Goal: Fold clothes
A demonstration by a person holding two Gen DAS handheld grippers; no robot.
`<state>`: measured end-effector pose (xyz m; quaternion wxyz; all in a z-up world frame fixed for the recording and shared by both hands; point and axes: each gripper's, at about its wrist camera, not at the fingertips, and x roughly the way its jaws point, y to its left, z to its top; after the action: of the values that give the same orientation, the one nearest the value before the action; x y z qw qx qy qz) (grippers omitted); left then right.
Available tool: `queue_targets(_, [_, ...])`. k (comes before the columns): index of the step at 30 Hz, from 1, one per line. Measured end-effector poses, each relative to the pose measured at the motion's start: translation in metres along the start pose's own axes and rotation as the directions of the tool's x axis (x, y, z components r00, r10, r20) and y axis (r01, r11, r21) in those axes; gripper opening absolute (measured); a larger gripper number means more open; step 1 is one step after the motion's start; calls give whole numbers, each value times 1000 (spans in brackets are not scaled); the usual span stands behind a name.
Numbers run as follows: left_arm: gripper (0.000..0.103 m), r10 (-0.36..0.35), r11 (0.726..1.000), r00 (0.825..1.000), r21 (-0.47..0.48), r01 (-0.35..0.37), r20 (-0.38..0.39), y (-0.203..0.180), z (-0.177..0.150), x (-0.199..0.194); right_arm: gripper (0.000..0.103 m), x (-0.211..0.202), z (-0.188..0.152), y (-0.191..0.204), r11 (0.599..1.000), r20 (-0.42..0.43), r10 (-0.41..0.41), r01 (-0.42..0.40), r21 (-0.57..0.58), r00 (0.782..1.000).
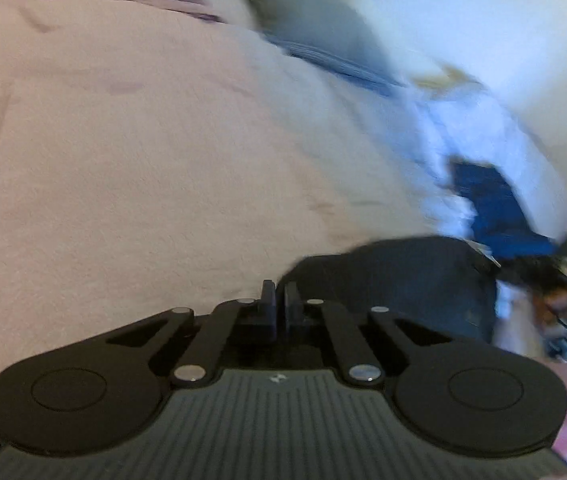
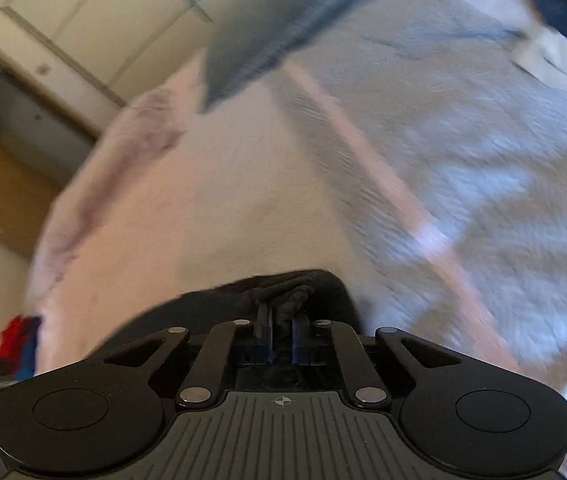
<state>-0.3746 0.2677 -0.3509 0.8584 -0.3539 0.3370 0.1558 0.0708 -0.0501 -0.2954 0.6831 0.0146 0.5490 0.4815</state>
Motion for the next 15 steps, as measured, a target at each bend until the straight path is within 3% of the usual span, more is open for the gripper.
queue_targets(4, [9, 94, 993, 995, 62, -96, 39, -17, -6, 3, 10, 21, -11, 7, 994, 38, -104, 105, -15, 994])
queue_targets(6, [10, 115, 991, 991, 60, -120, 75, -23, -3, -8, 25, 16, -6, 15, 991, 82, -126, 129, -27, 989])
queue_targets(7, [10, 137, 988, 987, 65, -143, 85, -23, -4, -17, 25, 11, -5, 21, 988, 113, -143, 150, -48, 983])
queue_targets(10, [9, 202, 975, 974, 74, -210, 104, -23, -10, -44, 25, -6, -1, 37, 962, 259, -203, 241, -126, 944])
queue_targets(14, [9, 252, 966, 964, 34, -256, 90, -20, -28, -72, 26, -10, 15, 24, 976, 216, -204, 216, -31, 955])
queue_targets(15, [9, 259, 965, 962, 22, -262, 87, -20, -33, -80, 31, -14, 14, 20, 983, 210, -178, 184, -13, 961])
